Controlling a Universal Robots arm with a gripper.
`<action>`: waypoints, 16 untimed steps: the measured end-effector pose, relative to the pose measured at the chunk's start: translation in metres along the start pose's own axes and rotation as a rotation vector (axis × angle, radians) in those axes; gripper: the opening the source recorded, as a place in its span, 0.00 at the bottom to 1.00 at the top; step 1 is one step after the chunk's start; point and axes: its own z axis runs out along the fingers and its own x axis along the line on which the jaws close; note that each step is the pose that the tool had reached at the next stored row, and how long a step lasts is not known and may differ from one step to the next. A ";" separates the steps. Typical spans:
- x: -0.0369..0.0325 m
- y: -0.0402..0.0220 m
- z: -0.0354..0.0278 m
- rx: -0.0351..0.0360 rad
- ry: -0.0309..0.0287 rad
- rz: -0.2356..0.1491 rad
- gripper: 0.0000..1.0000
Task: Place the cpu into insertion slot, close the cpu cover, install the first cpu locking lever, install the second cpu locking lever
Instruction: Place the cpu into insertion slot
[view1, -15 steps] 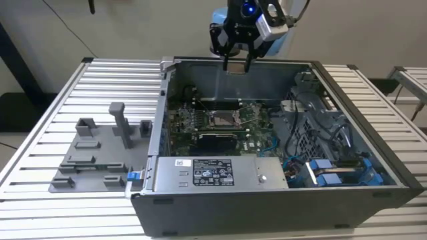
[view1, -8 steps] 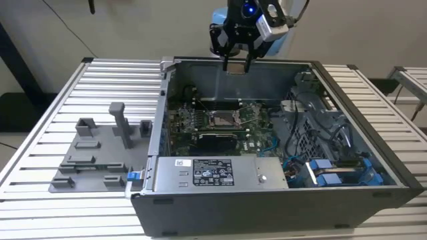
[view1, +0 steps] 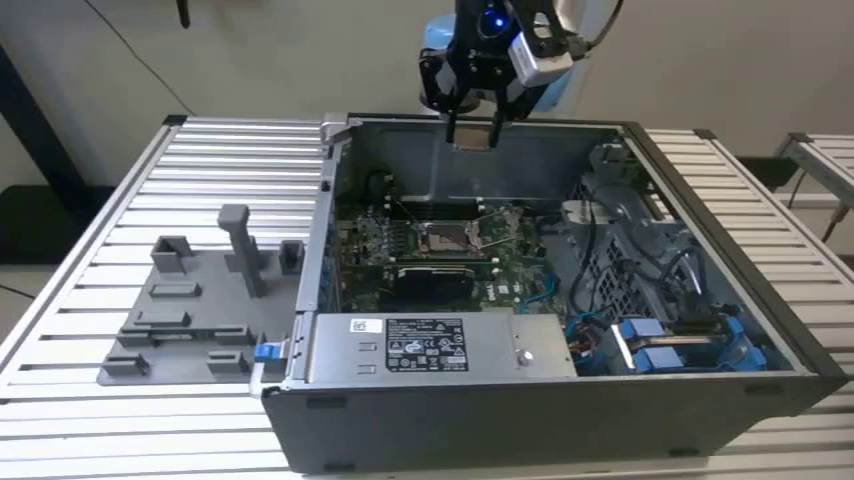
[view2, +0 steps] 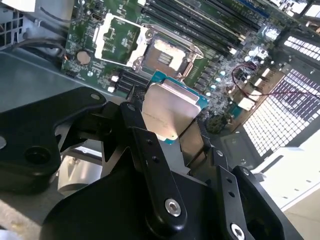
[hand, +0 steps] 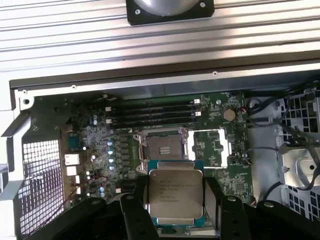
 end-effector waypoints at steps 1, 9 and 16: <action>0.0000 0.0000 0.0006 -0.0002 -0.0010 0.010 0.54; -0.0001 -0.0002 0.0030 -0.0019 -0.0088 0.098 0.54; -0.0001 -0.0002 0.0043 -0.0027 -0.0136 0.153 0.54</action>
